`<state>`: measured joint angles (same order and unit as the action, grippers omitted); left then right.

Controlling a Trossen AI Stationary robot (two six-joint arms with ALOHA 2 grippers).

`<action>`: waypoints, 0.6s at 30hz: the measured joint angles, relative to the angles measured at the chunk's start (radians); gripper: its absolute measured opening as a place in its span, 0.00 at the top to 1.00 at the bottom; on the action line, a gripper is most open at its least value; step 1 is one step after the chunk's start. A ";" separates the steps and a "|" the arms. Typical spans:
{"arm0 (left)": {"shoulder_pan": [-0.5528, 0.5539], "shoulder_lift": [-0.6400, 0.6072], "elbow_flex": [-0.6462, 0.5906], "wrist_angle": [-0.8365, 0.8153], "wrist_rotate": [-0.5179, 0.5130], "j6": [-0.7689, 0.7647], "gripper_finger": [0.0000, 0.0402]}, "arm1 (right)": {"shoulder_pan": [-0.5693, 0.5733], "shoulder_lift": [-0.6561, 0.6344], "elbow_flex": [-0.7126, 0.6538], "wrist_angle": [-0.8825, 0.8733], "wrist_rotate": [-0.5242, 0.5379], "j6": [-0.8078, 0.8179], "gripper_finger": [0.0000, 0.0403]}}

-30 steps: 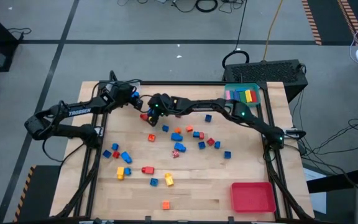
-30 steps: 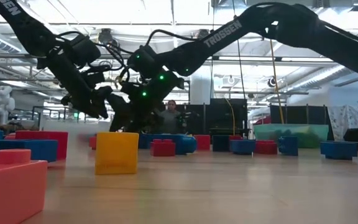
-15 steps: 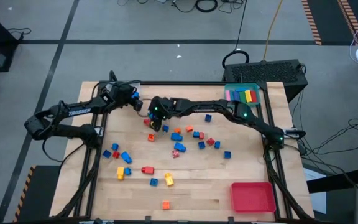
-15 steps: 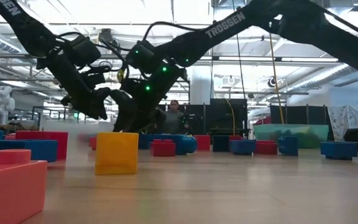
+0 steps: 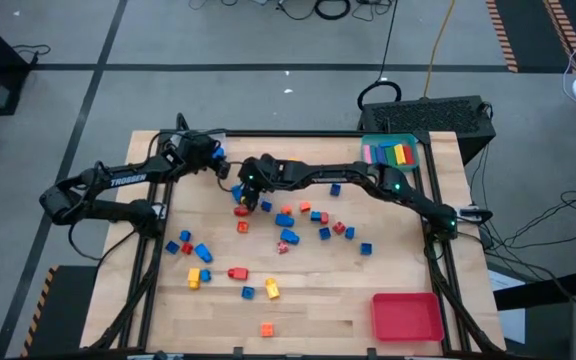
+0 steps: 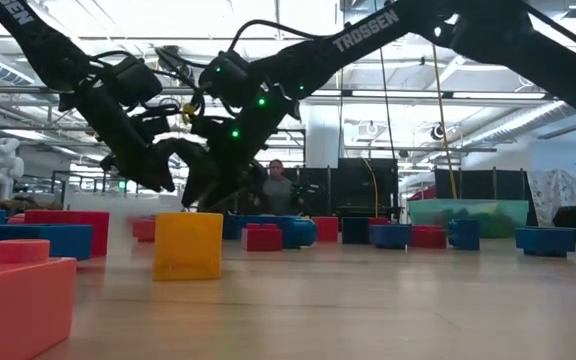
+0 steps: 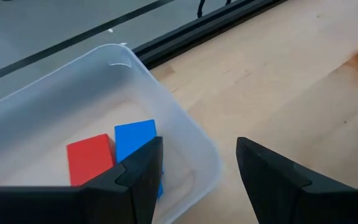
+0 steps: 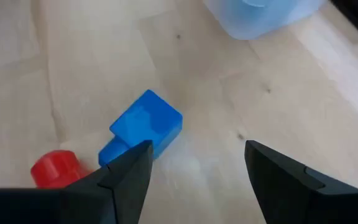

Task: Sort blocks by size
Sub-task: Put the big red game piece into the transparent bin

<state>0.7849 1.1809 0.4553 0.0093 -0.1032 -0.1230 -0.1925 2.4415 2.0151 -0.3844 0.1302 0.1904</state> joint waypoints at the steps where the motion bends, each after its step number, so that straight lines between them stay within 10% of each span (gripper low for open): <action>1: -0.002 0.000 0.000 0.000 0.006 0.000 0.49 | 0.001 0.001 0.000 -0.003 -0.014 -0.001 0.40; 18: -0.015 0.000 0.000 0.000 0.085 0.058 0.49 | 0.072 -0.020 0.002 -0.091 -0.140 -0.287 0.40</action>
<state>0.7698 1.1809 0.4549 0.0091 -0.0184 -0.0647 -0.1205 2.4219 2.0171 -0.4758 -0.0094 -0.0966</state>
